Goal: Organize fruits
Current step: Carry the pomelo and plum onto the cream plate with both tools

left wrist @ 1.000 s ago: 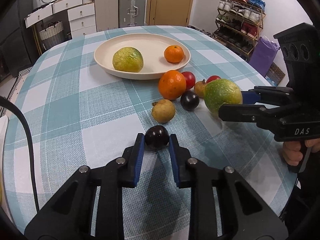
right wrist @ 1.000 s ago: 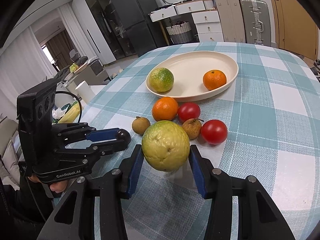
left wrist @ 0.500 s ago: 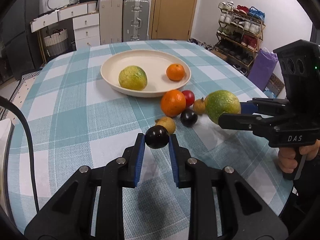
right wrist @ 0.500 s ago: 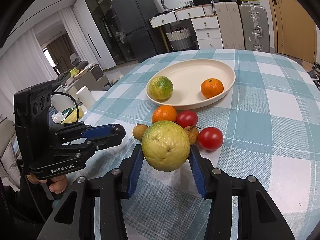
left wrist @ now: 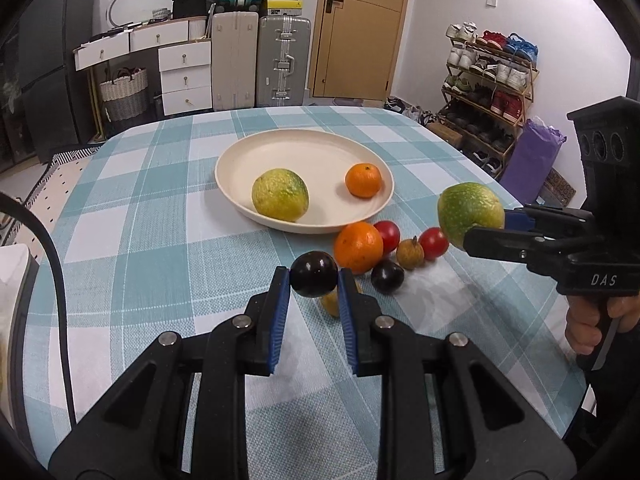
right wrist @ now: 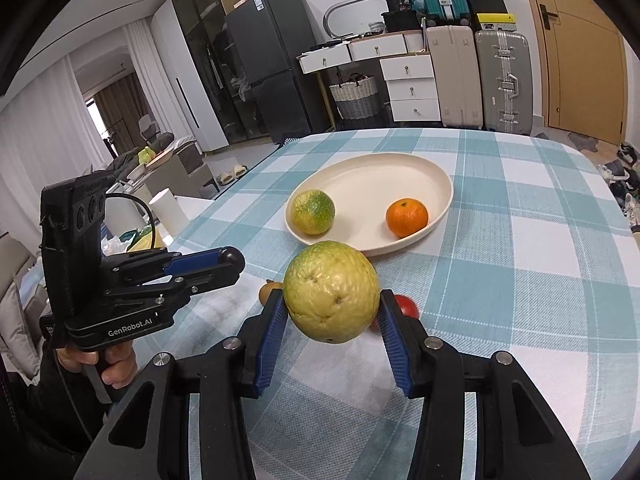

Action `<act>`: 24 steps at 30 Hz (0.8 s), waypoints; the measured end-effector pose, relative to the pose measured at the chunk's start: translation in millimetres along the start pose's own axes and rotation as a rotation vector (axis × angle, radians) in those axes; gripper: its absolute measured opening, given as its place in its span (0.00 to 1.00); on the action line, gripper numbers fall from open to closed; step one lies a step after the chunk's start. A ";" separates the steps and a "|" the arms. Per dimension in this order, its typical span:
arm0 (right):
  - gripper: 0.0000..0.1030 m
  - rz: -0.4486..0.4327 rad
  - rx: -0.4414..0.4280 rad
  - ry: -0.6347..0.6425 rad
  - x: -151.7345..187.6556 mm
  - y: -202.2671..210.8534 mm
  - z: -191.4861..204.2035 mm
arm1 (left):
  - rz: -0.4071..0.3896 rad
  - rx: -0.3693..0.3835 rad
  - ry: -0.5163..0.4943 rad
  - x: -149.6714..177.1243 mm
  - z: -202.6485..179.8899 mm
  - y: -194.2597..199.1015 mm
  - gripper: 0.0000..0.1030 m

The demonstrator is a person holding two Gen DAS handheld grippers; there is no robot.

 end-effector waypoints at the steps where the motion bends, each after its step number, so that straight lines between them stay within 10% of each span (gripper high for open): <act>1: 0.46 -0.001 0.005 0.000 -1.8 0.3 -1.7 | -0.002 0.002 0.002 -2.6 0.5 -0.9 0.21; 24: 0.46 0.053 0.014 -0.067 -35.7 -34.3 -28.3 | 0.022 0.017 -0.012 -46.1 17.2 -51.9 0.21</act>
Point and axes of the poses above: each gripper's, at about its wrist camera, not at the fingertips, and y roughly against the way its jaws point, z to its left, x to its underside, the point moved 10 cm from there along -y, roughly the way its jaws point, and after that the axes turned 7 degrees about x, right-handed, at the moved point
